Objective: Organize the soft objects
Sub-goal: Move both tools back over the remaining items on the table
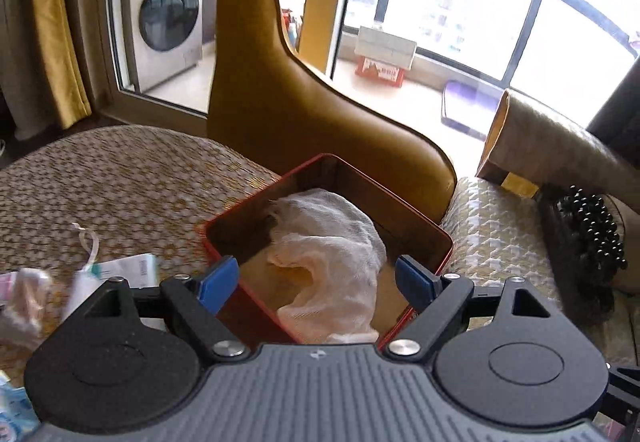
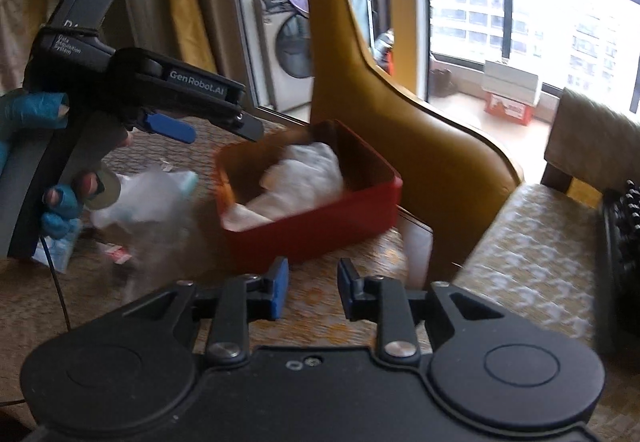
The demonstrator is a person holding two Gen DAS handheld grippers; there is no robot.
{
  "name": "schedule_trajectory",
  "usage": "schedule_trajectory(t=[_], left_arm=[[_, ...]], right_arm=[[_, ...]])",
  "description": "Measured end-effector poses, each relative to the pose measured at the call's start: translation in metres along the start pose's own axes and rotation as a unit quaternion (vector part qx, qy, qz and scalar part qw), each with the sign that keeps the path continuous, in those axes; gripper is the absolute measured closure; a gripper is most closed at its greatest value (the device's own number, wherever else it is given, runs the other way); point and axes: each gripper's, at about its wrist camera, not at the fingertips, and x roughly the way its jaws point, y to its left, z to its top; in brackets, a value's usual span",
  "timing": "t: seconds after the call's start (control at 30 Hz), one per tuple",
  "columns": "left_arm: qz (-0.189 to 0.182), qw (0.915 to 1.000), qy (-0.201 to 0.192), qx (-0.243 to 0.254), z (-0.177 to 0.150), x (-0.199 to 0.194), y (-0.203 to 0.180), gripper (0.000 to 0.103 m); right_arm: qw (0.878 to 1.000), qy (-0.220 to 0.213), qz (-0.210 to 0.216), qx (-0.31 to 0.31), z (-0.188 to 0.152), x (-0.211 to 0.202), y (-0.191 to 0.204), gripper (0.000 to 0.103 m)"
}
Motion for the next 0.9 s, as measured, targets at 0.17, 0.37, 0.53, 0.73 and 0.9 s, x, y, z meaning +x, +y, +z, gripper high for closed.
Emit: schedule_trajectory(t=[0.17, 0.37, 0.53, 0.73, 0.9], left_arm=[[0.006, 0.9999, -0.014, -0.005, -0.012, -0.039, 0.015, 0.017], [0.021, 0.9994, -0.027, -0.003, -0.036, -0.088, 0.042, 0.017], [0.03, 0.999, -0.033, -0.008, -0.059, -0.124, 0.074, 0.017], [0.059, 0.9969, -0.042, -0.031, -0.085, -0.162, 0.12, 0.015], [0.072, 0.9948, -0.053, -0.048, -0.105, -0.187, 0.15, 0.012]], right_arm=[[1.0, -0.009, 0.021, -0.013, 0.006, -0.013, 0.029, 0.075], [0.998, -0.022, 0.046, -0.026, 0.012, -0.026, 0.068, 0.071], [0.997, -0.03, 0.066, -0.035, 0.013, -0.032, 0.1, 0.065], [0.995, -0.036, 0.085, -0.046, 0.012, -0.035, 0.134, 0.054], [0.993, -0.036, 0.1, -0.058, 0.01, -0.034, 0.159, 0.043]])
